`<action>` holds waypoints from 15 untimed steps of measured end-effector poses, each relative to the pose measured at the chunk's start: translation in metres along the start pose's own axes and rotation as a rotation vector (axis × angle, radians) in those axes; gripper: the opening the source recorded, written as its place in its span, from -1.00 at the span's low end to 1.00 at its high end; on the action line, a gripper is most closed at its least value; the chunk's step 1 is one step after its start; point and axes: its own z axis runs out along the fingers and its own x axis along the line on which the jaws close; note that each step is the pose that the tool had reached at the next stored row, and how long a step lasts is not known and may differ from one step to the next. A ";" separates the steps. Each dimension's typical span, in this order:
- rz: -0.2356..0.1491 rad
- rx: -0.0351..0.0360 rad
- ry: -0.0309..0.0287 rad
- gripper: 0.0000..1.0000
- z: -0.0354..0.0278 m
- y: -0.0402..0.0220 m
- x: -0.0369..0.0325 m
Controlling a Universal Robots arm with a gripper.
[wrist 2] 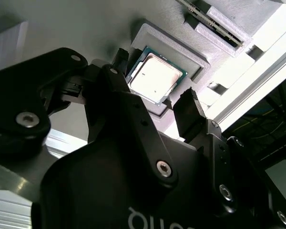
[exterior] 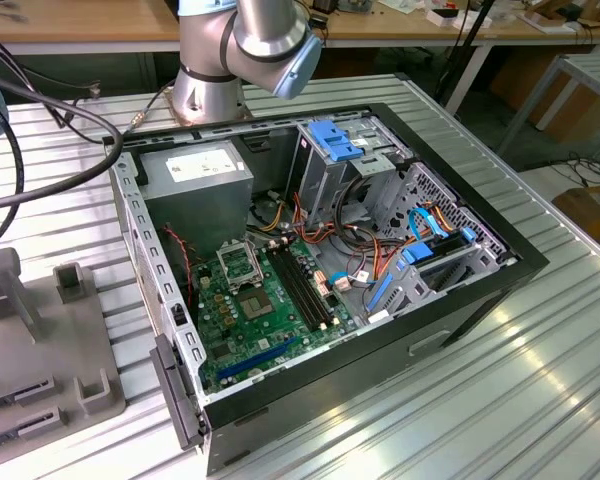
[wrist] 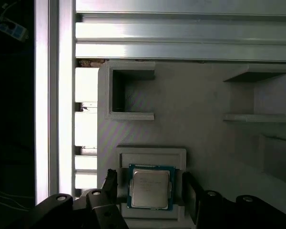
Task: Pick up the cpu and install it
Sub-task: 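Pick up the cpu and move it towards the insertion slot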
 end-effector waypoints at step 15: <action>0.000 0.0065 0.0001 0.15 -0.0004 -0.0008 -0.0003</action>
